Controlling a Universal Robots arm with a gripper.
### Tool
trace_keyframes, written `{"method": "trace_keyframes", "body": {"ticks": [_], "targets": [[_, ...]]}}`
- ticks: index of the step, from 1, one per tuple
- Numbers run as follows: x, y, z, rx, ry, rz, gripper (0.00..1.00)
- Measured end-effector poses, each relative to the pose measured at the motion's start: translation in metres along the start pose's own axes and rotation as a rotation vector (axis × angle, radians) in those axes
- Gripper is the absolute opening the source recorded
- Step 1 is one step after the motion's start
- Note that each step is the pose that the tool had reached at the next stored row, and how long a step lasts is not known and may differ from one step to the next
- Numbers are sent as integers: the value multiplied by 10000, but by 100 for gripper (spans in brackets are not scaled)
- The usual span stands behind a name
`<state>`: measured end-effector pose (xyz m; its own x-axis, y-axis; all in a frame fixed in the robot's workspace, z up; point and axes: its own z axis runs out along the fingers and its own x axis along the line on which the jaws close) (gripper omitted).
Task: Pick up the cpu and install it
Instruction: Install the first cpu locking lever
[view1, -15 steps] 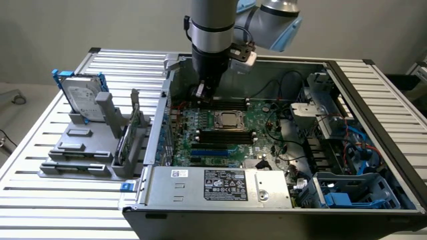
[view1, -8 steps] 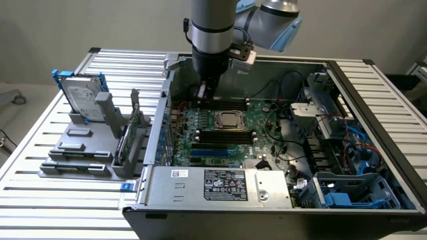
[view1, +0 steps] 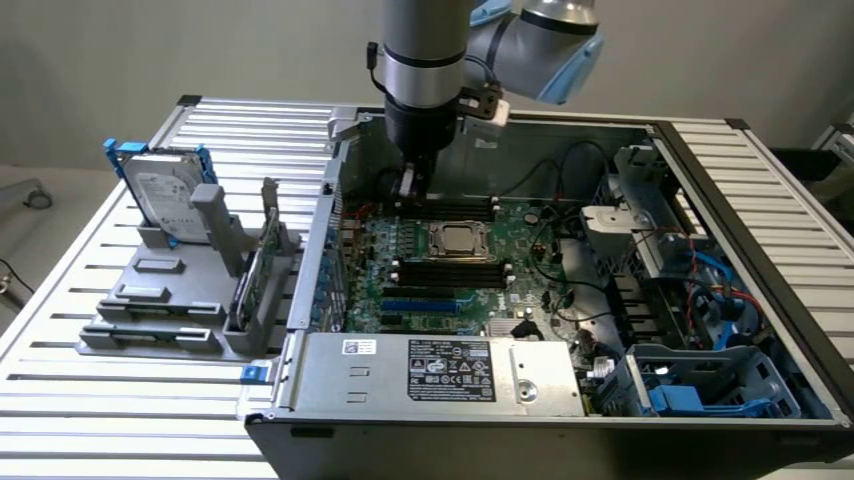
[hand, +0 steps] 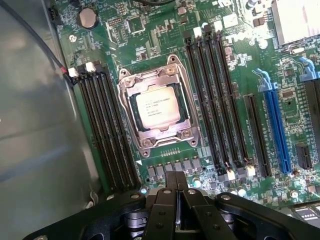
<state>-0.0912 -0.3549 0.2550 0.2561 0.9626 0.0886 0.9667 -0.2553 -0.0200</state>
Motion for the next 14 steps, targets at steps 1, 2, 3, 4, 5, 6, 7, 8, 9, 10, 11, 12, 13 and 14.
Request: {"method": "trace_keyframes", "body": {"ticks": [1, 2, 3, 4, 5, 6, 7, 8, 9, 10, 11, 12, 13, 14], "targets": [[13, -3, 9, -3, -23, -70, 11], [26, -7, 17, -4, -47, -140, 11], [39, -11, 24, -3, -71, -210, 11], [54, -14, 30, -2, -93, -278, 11], [70, -19, 36, -1, -111, -353, 11], [83, -22, 38, 1, -128, -425, 11], [90, -24, 39, 2, -153, -504, 11], [91, -25, 39, 2, -191, -602, 11], [91, -27, 39, -2, -237, -691, 11], [90, -30, 39, -10, -286, -768, 11], [89, -34, 39, -19, -342, -841, 11], [88, -38, 38, -27, -406, -912, 11], [87, -42, 39, -40, -470, -983, 11], [86, -46, 39, -52, -542, -1051, 11]]}}
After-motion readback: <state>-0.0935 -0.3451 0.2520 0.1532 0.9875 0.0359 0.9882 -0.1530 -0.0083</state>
